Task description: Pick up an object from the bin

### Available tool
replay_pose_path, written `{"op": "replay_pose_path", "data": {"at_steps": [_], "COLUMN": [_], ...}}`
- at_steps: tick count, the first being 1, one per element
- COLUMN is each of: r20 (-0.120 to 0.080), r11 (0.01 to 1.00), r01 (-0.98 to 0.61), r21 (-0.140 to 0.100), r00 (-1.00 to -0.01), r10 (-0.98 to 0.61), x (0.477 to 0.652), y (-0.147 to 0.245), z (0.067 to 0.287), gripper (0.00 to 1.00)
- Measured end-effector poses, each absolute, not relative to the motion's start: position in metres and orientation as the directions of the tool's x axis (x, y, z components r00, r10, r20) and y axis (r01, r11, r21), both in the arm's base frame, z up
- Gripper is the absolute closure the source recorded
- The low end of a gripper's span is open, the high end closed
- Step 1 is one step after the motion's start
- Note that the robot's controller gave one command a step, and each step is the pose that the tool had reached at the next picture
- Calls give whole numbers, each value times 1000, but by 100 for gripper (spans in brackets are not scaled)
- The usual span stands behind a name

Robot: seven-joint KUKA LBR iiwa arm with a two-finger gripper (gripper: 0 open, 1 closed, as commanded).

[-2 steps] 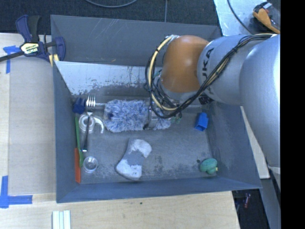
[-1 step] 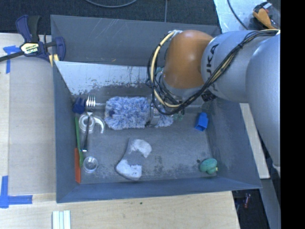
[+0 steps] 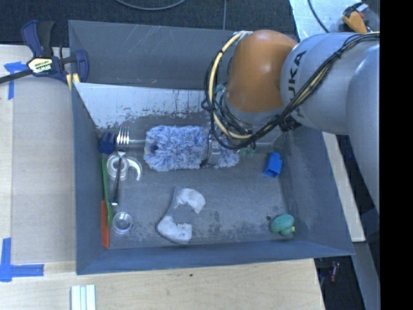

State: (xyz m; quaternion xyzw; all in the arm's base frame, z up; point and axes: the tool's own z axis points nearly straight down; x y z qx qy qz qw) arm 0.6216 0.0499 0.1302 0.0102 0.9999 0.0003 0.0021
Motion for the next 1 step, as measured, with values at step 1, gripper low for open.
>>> {"op": "replay_pose_path", "data": {"at_steps": [1], "r20": [-15], "r11": [1000], "r01": [20], "r21": [2], "r00": [-1000], "r10": [21], "x": [624], "y": [50], "z": [160], "gripper": [100]}}
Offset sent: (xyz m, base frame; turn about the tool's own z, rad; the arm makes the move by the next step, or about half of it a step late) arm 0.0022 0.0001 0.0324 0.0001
